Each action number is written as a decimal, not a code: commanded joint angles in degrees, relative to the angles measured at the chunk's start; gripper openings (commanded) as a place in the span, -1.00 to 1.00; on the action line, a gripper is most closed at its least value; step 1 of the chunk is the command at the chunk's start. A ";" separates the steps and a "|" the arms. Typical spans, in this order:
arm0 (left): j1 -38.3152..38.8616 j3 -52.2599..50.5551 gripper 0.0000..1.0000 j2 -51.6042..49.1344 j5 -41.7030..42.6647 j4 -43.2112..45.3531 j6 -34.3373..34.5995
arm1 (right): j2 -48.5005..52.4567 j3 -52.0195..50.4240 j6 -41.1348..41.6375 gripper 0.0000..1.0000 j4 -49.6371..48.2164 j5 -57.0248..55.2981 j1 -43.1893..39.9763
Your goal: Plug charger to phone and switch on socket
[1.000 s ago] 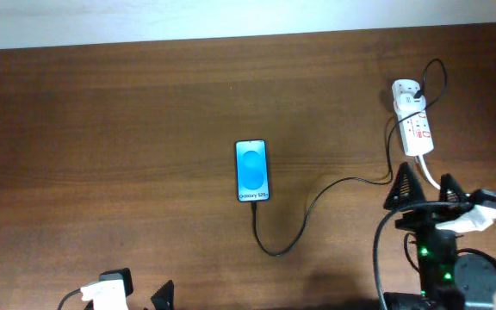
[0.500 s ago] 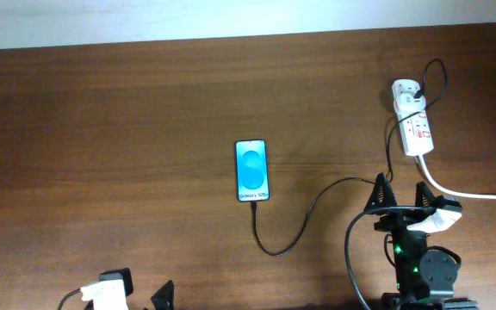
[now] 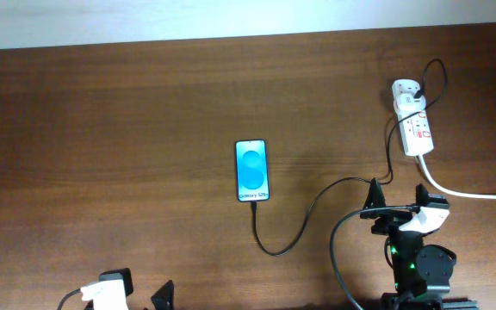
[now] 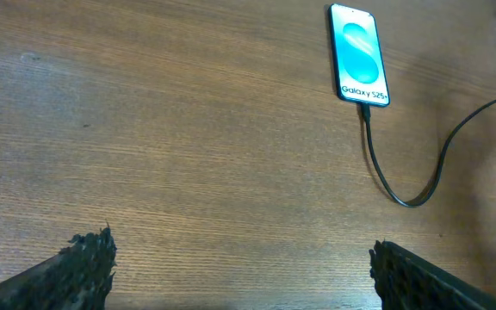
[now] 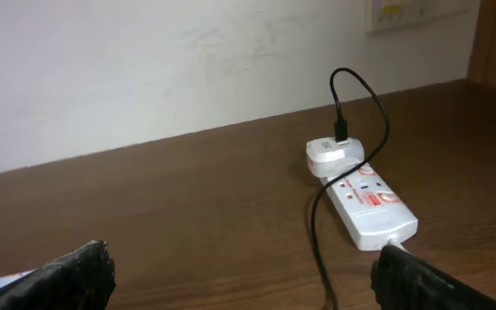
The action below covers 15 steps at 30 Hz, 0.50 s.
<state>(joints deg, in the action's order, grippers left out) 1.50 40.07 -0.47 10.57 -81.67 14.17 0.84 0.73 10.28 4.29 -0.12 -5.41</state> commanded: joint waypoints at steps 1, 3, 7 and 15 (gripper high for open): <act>0.22 0.15 0.98 0.11 0.59 0.04 -0.07 | -0.66 -0.42 -4.26 0.97 0.31 -0.11 0.59; 0.22 0.15 0.98 0.11 0.59 0.04 -0.07 | -0.66 -0.42 -5.77 0.97 0.31 0.02 0.70; 0.22 0.15 0.98 0.11 0.59 0.04 -0.07 | -0.66 -0.42 -7.06 0.97 0.31 -0.13 2.08; 0.22 0.15 0.98 0.11 0.59 0.04 -0.07 | -0.66 -0.42 -6.86 0.97 0.31 -0.13 2.08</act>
<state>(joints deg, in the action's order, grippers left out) 1.50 40.07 -0.47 10.57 -81.67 14.17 0.84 0.73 3.88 4.32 -0.14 -3.86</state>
